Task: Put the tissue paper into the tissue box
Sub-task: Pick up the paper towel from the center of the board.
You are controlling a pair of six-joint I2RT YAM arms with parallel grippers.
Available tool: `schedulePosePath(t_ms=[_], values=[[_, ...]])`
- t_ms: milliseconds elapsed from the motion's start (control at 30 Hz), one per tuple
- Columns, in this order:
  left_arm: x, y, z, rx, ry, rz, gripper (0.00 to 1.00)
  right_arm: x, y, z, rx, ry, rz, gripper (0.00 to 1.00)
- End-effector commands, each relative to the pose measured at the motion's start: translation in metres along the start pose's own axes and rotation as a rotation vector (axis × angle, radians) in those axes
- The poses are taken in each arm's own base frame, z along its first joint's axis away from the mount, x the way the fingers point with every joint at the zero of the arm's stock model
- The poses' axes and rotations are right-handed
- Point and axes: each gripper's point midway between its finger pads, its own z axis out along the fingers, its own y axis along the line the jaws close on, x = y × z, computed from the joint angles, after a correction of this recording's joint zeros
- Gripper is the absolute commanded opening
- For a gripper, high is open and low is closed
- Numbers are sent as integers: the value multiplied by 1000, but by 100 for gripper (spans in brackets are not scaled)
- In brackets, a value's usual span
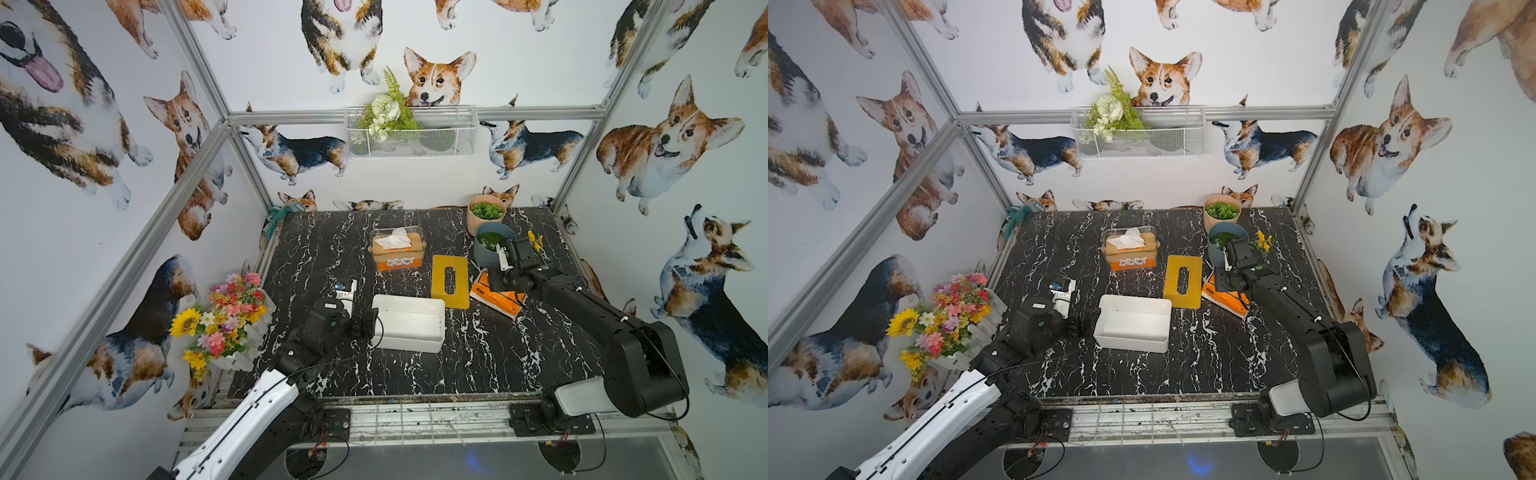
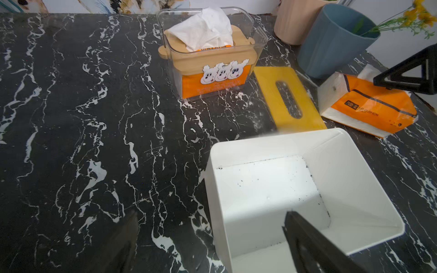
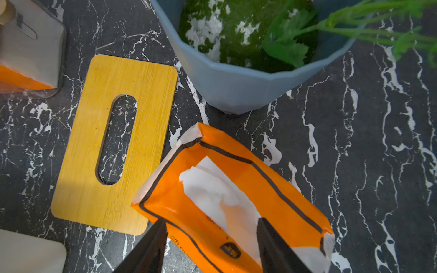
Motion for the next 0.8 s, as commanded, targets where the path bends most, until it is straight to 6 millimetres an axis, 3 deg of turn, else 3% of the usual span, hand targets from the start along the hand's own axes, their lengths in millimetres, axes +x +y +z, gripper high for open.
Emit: schedulePosePath(t_ms=[0, 333, 767], values=[[2, -4, 1, 24, 19, -5, 100, -4, 2, 6, -13, 10, -34, 60], [-1, -3, -2, 21, -9, -1, 100, 8, 2, 19, -20, 108, -65, 45], [1, -4, -1, 25, -6, 0, 100, 35, 5, 5, -55, 183, -40, 35]])
